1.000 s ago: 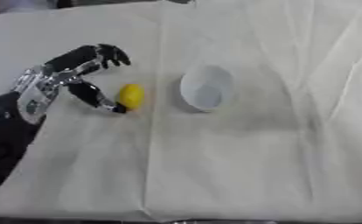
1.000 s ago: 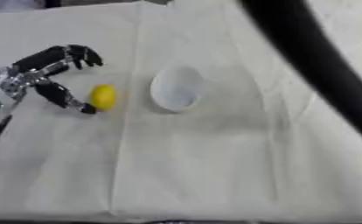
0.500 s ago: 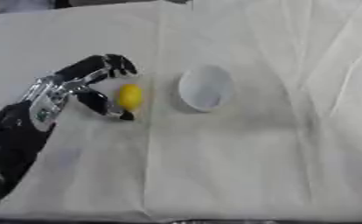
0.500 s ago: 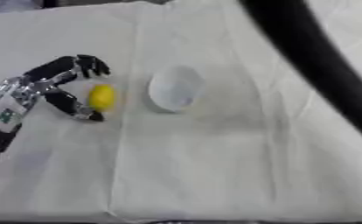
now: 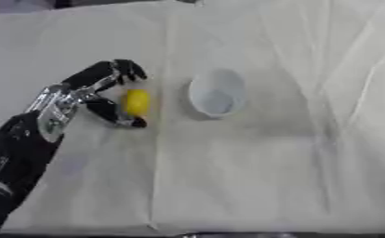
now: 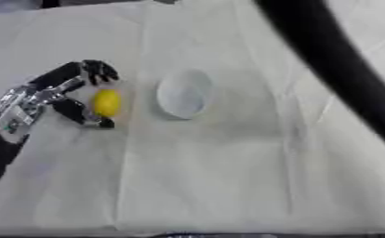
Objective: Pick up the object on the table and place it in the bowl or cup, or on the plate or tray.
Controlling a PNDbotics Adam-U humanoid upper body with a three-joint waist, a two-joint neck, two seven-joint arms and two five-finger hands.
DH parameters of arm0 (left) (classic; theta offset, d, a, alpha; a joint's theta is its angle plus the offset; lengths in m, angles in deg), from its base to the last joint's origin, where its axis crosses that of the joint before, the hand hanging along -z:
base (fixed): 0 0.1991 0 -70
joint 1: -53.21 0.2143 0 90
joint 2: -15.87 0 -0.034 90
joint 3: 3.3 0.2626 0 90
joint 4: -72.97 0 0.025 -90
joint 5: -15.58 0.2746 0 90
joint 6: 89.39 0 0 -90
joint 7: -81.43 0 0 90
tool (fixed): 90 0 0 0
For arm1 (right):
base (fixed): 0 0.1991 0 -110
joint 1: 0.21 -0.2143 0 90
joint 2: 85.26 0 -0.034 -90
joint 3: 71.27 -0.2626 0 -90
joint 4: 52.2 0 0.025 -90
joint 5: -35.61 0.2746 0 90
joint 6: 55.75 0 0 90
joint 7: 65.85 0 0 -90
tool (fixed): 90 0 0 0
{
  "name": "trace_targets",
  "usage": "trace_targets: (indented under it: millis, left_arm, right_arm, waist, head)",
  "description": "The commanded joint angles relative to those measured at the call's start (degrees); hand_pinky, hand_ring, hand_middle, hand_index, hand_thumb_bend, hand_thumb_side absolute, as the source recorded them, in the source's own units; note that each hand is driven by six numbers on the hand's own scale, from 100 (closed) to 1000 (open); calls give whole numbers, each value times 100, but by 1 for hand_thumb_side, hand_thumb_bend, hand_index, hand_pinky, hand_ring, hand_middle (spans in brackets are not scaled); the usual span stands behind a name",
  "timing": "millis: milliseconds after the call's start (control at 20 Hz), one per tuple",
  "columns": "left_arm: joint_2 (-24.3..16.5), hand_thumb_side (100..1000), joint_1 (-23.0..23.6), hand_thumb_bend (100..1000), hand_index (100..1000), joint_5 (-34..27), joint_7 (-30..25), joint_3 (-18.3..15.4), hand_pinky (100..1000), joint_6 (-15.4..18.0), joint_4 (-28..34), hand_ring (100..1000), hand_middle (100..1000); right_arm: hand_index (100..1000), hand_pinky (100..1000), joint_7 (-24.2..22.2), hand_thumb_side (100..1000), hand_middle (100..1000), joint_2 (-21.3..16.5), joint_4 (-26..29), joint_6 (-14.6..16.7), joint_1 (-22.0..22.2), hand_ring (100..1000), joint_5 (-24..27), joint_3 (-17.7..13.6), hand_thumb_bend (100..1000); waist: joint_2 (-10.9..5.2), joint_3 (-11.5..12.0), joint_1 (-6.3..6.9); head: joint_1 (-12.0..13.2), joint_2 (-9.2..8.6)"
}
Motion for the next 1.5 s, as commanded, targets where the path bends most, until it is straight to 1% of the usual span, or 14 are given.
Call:
trace_targets:
  millis: [50, 250, 450, 800, 1050, 1100, 1150, 1200, 1250, 1300, 1350, 1400, 1450, 1500]
  left_arm:
    - [-24, 617, 33, 744, 793, 319, 303, -92, 542, 54, -38, 674, 732]
    - [23, 613, 72, 729, 795, 594, 702, -146, 534, 130, -141, 665, 724]
    - [63, 602, 105, 716, 790, 715, 948, -169, 527, 195, -224, 657, 720]
    - [102, 581, 142, 708, 780, 801, 1191, -161, 515, 295, -235, 644, 710]
    - [99, 570, 146, 693, 774, 807, 1288, -164, 509, 310, -214, 636, 705]
    - [100, 543, 144, 633, 768, 808, 1301, -162, 505, 310, -211, 632, 699]
    - [103, 454, 140, 503, 753, 808, 1320, -163, 494, 299, -206, 623, 688]
    - [106, 402, 136, 421, 741, 812, 1343, -163, 480, 280, -200, 615, 678]
    - [113, 120, 127, 100, 639, 812, 1393, -175, 334, 237, -188, 526, 580]
    - [121, 120, 120, 100, 639, 815, 1454, -176, 334, 191, -170, 526, 580]
    - [126, 100, 112, 100, 559, 826, 1520, -170, 247, 156, -140, 454, 506]
    - [129, 100, 111, 100, 549, 839, 1586, -158, 237, 133, -108, 442, 496]
    - [127, 100, 106, 100, 475, 855, 1646, -144, 159, 126, -71, 361, 387]
    - [121, 100, 106, 100, 486, 871, 1701, -132, 171, 127, -36, 374, 406]
  right_arm:
    - [805, 649, 94, 1000, 819, -72, 44, 111, -39, 770, 29, -55, 100]
    - [805, 648, 103, 1000, 819, -61, 44, 119, -28, 769, 17, -58, 100]
    - [804, 647, 121, 1000, 816, -52, 44, 138, -26, 767, 5, -59, 100]
    - [803, 642, 150, 1000, 815, -39, 44, 146, -30, 761, 1, -59, 100]
    - [801, 630, 222, 1000, 813, -35, 44, 74, -36, 753, 18, -76, 100]
    - [800, 627, 237, 1000, 812, -36, 44, 65, -37, 752, 17, -78, 100]
    - [800, 626, 253, 1000, 812, -37, 44, 54, -38, 751, 19, -81, 100]
    - [800, 625, 266, 1000, 812, -38, 44, 45, -38, 750, 20, -82, 100]
    - [800, 620, 276, 1000, 812, -38, 44, 33, -39, 747, 23, -83, 100]
    - [800, 619, 284, 1000, 812, -39, 44, 21, -40, 746, 25, -82, 100]
    - [799, 617, 291, 1000, 811, -39, 44, 9, -41, 744, 28, -80, 100]
    - [799, 617, 297, 1000, 811, -40, 44, 0, -43, 744, 31, -80, 100]
    - [798, 613, 303, 1000, 809, -41, 44, -7, -43, 741, 34, -80, 100]
    - [798, 614, 312, 1000, 810, -43, 44, -14, -42, 741, 38, -82, 100]
  waist:
    - [-55, -15, -43]
    - [-37, -13, -52]
    - [-23, -22, -65]
    - [-12, -19, -76]
    - [-5, -11, -72]
    - [-5, -10, -70]
    - [-6, -9, -66]
    - [-6, -9, -64]
    - [-7, -6, -58]
    - [-8, -6, -53]
    - [-7, -7, -47]
    - [-7, -8, -42]
    - [-7, -11, -35]
    - [-8, -14, -29]
  head:
    - [-23, -26]
    - [-21, -26]
    - [-19, -26]
    - [-12, -26]
    - [-13, -26]
    - [-13, -26]
    - [-15, -26]
    - [-16, -26]
    - [-16, -26]
    - [-17, -26]
    - [-19, -26]
    - [-21, -26]
    - [-25, -26]
    - [-29, -26]
